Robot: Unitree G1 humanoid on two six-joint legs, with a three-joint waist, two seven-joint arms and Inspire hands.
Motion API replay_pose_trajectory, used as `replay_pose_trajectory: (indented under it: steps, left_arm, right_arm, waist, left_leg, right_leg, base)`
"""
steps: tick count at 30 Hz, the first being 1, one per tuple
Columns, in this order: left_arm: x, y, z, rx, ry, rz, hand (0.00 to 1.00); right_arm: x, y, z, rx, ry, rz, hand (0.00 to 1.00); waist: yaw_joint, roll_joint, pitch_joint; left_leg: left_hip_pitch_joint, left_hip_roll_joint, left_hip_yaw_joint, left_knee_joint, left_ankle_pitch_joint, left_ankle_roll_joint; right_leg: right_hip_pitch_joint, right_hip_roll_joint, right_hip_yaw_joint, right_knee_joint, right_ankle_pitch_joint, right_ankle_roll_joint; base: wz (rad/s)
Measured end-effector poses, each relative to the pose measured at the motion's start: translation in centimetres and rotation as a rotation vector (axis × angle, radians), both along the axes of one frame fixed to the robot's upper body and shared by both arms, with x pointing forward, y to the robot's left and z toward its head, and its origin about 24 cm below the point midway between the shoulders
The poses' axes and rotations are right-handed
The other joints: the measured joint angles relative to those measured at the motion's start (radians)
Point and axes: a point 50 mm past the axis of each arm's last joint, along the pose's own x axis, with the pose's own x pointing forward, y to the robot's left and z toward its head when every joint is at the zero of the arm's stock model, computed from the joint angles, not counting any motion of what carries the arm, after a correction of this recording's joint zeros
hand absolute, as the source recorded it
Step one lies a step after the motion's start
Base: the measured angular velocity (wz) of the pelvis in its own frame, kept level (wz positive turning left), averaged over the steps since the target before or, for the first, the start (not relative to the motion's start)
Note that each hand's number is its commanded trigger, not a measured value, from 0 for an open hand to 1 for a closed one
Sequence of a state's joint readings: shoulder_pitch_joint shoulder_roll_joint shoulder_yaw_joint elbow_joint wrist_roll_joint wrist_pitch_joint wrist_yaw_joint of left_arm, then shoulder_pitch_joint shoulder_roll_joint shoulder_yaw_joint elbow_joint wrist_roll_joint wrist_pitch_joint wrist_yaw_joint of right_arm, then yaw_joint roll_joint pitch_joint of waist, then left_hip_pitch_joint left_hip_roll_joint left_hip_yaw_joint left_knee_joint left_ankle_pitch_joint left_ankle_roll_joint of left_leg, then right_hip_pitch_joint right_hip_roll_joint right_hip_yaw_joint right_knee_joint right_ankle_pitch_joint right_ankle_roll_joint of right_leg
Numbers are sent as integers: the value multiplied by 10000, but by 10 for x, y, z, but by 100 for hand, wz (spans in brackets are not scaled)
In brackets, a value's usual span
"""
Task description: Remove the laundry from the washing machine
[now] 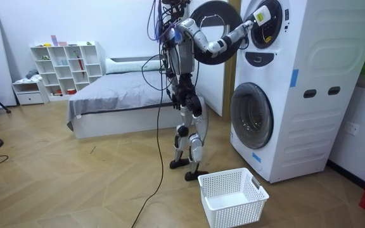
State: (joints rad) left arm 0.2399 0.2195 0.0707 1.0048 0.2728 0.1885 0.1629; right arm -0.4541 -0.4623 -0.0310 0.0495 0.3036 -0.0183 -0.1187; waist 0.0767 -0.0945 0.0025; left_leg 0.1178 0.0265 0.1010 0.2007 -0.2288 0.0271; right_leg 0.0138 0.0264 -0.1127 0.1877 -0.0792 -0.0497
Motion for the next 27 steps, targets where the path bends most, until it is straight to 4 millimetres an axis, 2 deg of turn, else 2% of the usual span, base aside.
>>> replay_pose_trajectory:
  steps: [1,4,7,13,19,21,22,27]
  left_arm:
    - [1,0,0,-15,-27,-16,0]
    - [7,1,1,-19,-125,-85,0]
    - [16,0,1,-150,-302,-165,0]
    - [18,1,2,-172,-370,-129,0]
    - [27,1,3,-129,-652,-211,0]
    - [32,1,3,-129,-831,-245,0]
    - [34,1,3,-131,-891,-231,0]
    - [29,1,3,-149,-801,-215,0]
  right_arm:
    - [1,3,-1,-99,99,104,0]
    - [7,30,-15,-1081,1130,1308,0]
    - [8,48,-25,-1811,1779,2147,0]
    - [3,67,-19,-2151,1545,3113,0]
    - [3,67,-19,-2134,1541,3155,0]
    - [3,68,-19,-2132,1570,3222,0]
    - [3,69,-20,-2142,1579,3249,0]
    - [3,69,-20,-2167,1578,3262,0]
  waist:
    - [46,-7,-5]
    - [171,-90,-50]
    - [555,-178,-112]
    - [757,-50,-26]
    - [824,-42,-4]
    - [830,-18,61]
    - [828,-72,34]
    - [845,-90,25]
  left_leg:
    - [-2,-5,19,-17,12,-19]
    - [-127,52,14,-46,58,-124]
    - [-195,152,-3,-46,61,-218]
    - [-184,204,-179,-169,64,-230]
    - [-91,224,-175,-367,62,-228]
    - [-16,212,-167,-384,53,-238]
    - [-14,173,-146,-384,47,-247]
    - [46,199,-142,-365,39,-263]
  right_leg:
    - [-14,20,9,-5,-1,-5]
    - [-149,104,-19,-32,7,-134]
    - [-220,176,-129,-46,-17,-257]
    - [-111,194,-270,-187,-67,-252]
    - [-71,204,-201,-198,-81,-233]
    - [3,222,-175,-207,-111,-227]
    - [4,235,-158,-207,-125,-233]
    - [29,271,-141,-212,-165,-266]
  base:
    - [-7]
    - [1]
    - [11]
    - [9]
    - [-1]
    - [0]
    - [0]
    - [0]
